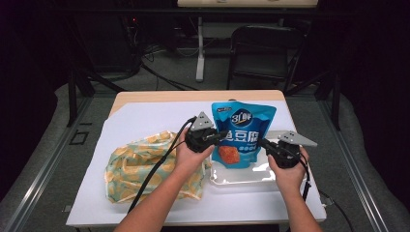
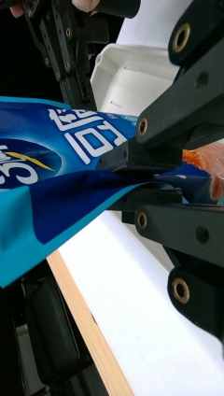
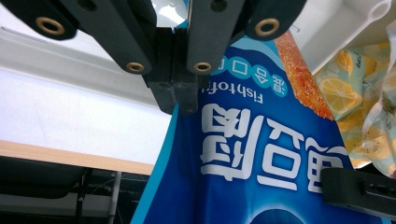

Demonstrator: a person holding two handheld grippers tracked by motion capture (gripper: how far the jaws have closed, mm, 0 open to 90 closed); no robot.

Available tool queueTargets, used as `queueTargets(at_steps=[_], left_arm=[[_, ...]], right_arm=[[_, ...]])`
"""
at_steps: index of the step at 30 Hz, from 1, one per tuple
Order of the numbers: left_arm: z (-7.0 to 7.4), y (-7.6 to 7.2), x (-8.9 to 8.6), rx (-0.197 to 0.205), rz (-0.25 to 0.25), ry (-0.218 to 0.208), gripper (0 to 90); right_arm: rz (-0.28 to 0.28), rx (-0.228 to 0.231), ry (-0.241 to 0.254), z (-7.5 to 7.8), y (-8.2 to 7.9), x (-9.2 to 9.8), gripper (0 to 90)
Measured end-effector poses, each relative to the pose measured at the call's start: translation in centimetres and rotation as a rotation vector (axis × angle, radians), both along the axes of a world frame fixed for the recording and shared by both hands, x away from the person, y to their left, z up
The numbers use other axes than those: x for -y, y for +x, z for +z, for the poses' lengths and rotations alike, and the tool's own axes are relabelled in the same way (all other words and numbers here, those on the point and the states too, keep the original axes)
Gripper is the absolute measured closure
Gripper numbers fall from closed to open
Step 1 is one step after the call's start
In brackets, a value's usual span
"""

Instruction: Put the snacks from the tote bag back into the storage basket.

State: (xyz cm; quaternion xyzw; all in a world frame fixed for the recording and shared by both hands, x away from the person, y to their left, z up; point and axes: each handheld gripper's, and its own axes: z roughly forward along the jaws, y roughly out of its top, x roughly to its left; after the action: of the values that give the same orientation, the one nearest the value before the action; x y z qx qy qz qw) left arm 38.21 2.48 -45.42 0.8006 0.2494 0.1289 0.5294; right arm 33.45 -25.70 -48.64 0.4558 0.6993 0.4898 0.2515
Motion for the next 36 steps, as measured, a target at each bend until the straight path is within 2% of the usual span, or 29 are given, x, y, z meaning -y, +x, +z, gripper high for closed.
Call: queueTargets(at_steps=[3,10,14,17,21,28,36], left_arm=[[-0.1,-0.1,0.0,0.000,0.000,-0.008,82.3],[0.0,-0.5,0.0,-0.001,-0.010,0.001,81.6],[-0.1,-0.7,0.2,-0.004,-0.013,-0.008,80.1],[0.0,-1.0,0.4,-0.006,-0.022,-0.023,78.6],[0.0,-1.1,0.5,0.000,-0.024,-0.026,75.6],[0.1,-1.0,0.3,-0.009,-0.027,-0.041,72.1],[-0.3,-0.5,0.2,-0.027,-0.027,-0.034,62.0]], right_arm=[[0.001,-0.004,0.012,-0.1,0.0,0.1,90.0],[0.002,-0.002,0.013,-0.2,-0.3,0.1,90.0],[-0.002,-0.004,0.011,-0.2,-0.5,0.1,89.6],[0.000,-0.002,0.034,-0.4,-0.9,0.1,88.7],[0.002,0.003,0.053,-0.5,-1.1,0.1,87.8],[0.000,0.002,0.046,-0.6,-1.1,0.2,86.6],[-0.005,0.008,0.048,-0.7,-0.9,0.1,81.7]])
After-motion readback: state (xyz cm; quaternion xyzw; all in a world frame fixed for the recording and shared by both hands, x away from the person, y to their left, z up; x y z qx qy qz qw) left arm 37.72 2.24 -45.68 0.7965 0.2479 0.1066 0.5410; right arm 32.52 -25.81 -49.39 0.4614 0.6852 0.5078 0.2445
